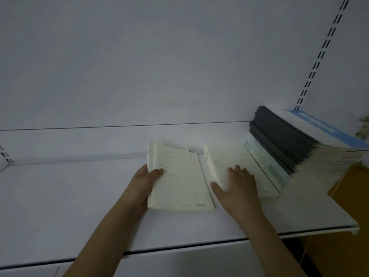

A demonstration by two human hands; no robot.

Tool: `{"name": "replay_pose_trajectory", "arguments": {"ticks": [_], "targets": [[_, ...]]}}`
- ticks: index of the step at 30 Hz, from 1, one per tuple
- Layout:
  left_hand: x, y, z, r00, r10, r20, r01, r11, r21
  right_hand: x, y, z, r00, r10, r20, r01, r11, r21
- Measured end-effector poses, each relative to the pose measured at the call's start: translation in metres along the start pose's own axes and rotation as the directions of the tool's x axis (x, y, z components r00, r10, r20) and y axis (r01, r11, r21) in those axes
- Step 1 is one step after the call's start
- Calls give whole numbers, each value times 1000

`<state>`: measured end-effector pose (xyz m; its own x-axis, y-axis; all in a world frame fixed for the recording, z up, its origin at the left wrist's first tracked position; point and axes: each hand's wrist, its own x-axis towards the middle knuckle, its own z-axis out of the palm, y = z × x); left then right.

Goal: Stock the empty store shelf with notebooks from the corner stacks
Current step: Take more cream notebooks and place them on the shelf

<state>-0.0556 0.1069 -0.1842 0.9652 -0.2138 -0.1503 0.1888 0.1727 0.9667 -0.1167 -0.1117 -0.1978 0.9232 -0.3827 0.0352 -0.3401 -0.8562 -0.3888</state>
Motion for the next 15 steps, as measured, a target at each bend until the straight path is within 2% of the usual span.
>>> {"name": "replay_pose_trajectory", "arguments": {"ticks": [3, 5, 7, 9, 10, 12, 15], "targets": [[3, -2, -2, 1000, -1, 0, 1, 1000, -5, -6, -4, 5, 997, -39, -67, 48, 991, 127], [5, -4, -5, 1000, -2, -3, 2, 1000, -8, -6, -8, -3, 993, 4, -122, 23, 975, 221], [7, -5, -6, 1000, -1, -9, 1, 1000, -3, -8, -7, -12, 967, 39, -253, 36, 958, 284], [8, -6, -6, 1000, 1, -10, -1, 1000, -8, -11, -2, -12, 887, -28, -460, 132, 972, 196], [8, -6, -6, 1000, 2, -6, -2, 1000, -10, -11, 1, -10, 852, -75, -519, 164, 978, 128], [8, -7, -6, 1000, 7, 0, -7, 1000, -8, -9, 2, -4, 834, -122, -539, 210, 972, 105], [8, -8, -6, 1000, 9, 4, -9, 1000, -2, -17, -9, -3, 809, -118, -575, 319, 911, 262]]}}
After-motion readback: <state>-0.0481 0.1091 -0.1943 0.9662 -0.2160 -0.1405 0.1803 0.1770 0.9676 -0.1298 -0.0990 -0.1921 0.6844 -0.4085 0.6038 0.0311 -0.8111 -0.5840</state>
